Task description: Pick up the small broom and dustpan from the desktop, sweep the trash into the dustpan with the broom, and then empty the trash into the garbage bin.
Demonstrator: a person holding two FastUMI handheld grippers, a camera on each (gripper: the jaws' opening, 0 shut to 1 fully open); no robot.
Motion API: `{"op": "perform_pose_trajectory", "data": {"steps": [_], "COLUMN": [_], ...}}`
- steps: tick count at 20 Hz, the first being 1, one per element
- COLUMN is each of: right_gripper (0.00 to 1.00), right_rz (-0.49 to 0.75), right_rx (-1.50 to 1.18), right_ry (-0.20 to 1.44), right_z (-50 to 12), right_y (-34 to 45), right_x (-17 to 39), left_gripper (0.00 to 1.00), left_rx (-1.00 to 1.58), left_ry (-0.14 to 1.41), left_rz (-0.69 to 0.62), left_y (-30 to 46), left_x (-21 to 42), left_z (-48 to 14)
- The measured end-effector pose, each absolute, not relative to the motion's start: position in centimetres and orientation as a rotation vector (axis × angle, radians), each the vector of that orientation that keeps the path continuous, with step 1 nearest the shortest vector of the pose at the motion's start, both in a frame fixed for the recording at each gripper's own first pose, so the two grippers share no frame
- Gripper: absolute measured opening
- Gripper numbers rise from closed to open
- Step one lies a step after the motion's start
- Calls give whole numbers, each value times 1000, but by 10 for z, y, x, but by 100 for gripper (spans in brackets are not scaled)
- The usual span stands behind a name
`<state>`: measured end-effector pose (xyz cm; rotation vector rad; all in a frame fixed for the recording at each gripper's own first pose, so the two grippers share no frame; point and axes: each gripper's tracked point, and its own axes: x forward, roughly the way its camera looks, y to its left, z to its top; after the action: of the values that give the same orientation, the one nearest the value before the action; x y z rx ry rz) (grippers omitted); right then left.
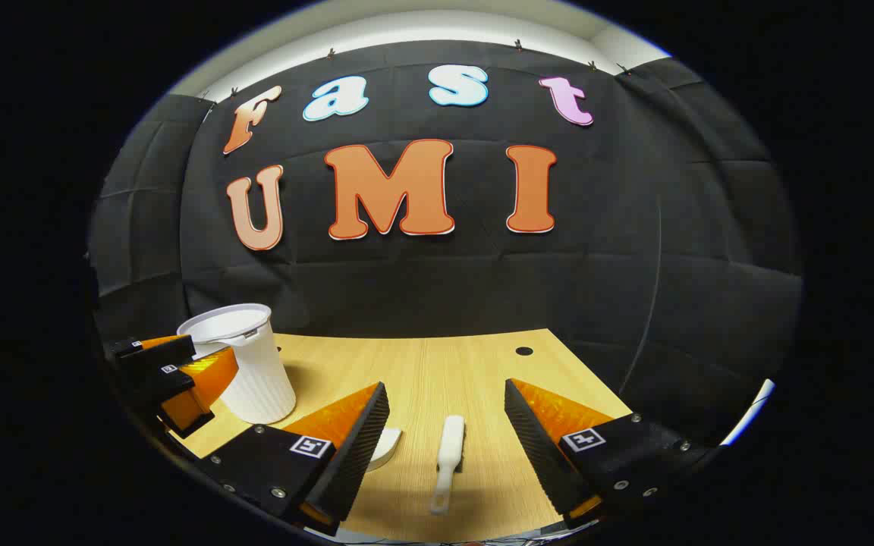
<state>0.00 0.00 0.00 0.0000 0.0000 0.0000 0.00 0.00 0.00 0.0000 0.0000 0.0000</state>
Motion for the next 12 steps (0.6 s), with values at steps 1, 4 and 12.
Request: {"op": "perform_pose_trajectory", "data": {"steps": [1, 4, 12], "right_gripper": [94, 94, 94], "right_rz": [0, -1, 10], "right_rx": [-2, -8, -13], "right_ry": [-1, -7, -18], "right_z": [1, 3, 7], "right_y": [0, 0, 4], "right_x": [0, 1, 8], "left_gripper": [94, 94, 94], "left_rx": [-3, -10, 0], "left_ry": [1, 5, -21], "left_rz": [3, 2, 0], "left_y": [1, 0, 0], "left_x": [1, 4, 6], "left_z": [0, -1, 5]}}
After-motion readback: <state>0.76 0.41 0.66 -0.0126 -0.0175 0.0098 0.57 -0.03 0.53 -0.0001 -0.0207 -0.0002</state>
